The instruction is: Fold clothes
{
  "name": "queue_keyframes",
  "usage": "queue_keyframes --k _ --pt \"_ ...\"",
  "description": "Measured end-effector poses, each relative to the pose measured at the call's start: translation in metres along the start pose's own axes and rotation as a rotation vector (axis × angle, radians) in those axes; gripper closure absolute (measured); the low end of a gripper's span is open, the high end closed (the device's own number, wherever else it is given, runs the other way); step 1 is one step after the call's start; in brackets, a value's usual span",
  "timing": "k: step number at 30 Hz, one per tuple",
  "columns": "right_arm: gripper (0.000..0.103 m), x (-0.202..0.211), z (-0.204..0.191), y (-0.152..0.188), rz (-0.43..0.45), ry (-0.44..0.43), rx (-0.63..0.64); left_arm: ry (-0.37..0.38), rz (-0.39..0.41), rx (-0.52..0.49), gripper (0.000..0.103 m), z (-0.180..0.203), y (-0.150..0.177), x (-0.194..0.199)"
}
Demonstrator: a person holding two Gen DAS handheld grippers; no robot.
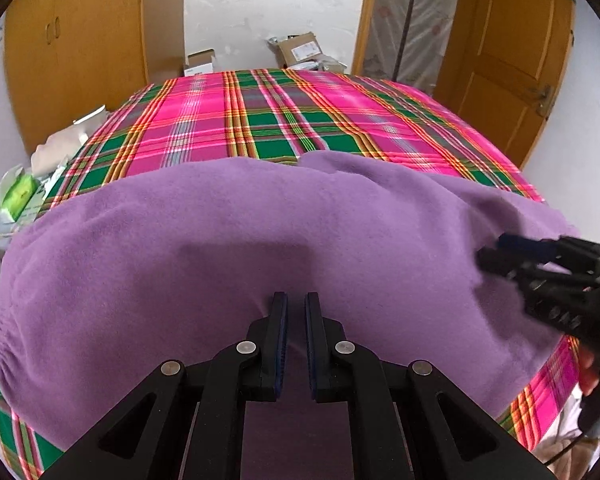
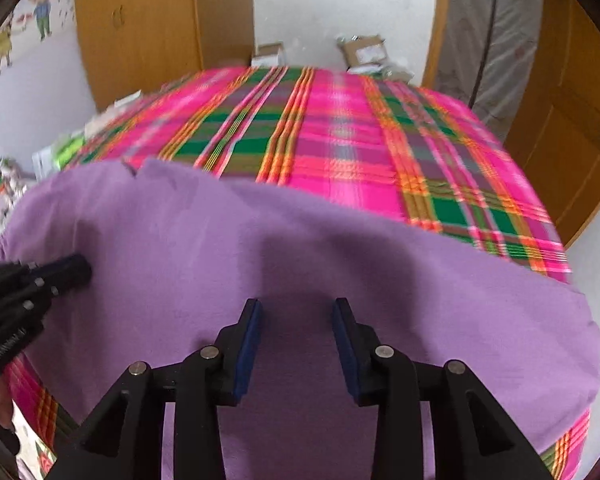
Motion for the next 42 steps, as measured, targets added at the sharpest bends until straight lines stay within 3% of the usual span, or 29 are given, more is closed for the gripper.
queue_keyframes --k 7,15,18,22,25,27,29,38,42 --pt "0.066 0.009 -0.016 -0.034 0.056 -0.067 0.001 -0.053 0.019 0.039 0.094 -0.035 -0.009 0.008" --pt "0.066 -0.002 -0.018 -0.095 0.089 -0.165 0.008 -0.179 0.005 0.176 0.095 -0.120 -0.012 0.009" --pt "0.066 -0.015 -0.021 -0.113 0.045 -0.265 -0.004 -0.202 -0.003 0.205 0.095 -0.138 -0.008 0.011" --pt "0.066 -0.042 -0.036 -0.127 -0.086 -0.417 0.022 -0.207 -0.015 0.217 0.095 -0.149 -0.005 0.007" --pt "0.066 -0.058 -0.048 -0.129 -0.176 -0.473 0.046 -0.202 -0.019 0.216 0.095 -0.150 -0.002 0.005" --pt "0.072 -0.067 -0.057 -0.125 -0.242 -0.516 0.071 -0.197 -0.019 0.214 0.095 -0.150 -0.001 0.005" --pt "0.098 -0.064 -0.062 -0.121 -0.260 -0.552 0.100 -0.193 -0.021 0.217 0.095 -0.150 -0.001 0.005" --pt "0.100 -0.029 -0.056 -0.092 -0.268 -0.663 0.125 -0.176 -0.030 0.229 0.095 -0.153 -0.001 0.003" --pt "0.098 -0.040 -0.055 -0.090 -0.319 -0.687 0.095 -0.179 -0.030 0.229 0.095 -0.153 -0.001 0.003"
Point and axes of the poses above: each gripper's, at about its wrist camera, not at the fingertips, and x roughly against the way its jaws point, z to its right, y to its underside, the point moved 3 cm from there along -x, roughly the way its jaws point, and after that the axes turned 4 degrees about -x, right-handed, at the moved point
